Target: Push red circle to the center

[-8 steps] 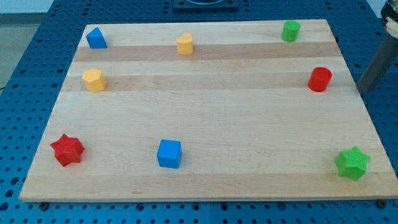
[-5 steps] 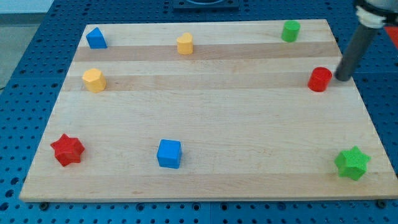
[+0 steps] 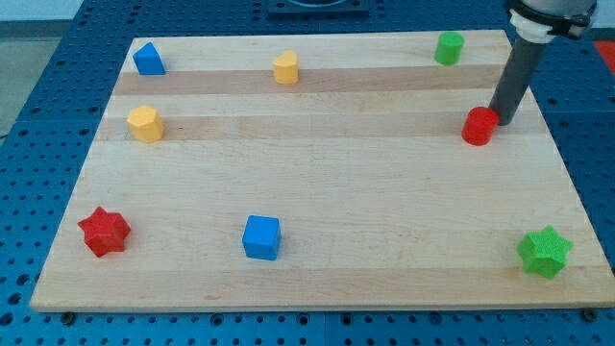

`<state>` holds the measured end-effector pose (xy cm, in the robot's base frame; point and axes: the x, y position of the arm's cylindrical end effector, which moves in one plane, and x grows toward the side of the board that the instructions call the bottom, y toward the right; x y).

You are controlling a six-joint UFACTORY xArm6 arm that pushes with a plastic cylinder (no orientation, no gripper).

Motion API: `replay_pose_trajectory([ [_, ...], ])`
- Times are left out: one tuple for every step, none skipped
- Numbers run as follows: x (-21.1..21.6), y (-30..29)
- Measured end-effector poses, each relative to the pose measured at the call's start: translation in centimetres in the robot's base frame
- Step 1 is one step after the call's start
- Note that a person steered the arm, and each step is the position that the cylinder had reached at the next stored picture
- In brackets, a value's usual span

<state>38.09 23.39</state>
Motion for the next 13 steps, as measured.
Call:
replay_pose_trajectory([
  [0.0,-0.6],
  [0.0,-1.7],
  [0.0,-2.5],
  [0.0,-3.3],
  [0.0,-4.0],
  [0.0,-4.0],
  [0.0,-4.0],
  [0.2,-4.2],
  [0.8,-4.6],
  [1.0,-4.6],
  [1.5,-5.1],
  [3.2,-9.3],
  [3.1,-5.0],
])
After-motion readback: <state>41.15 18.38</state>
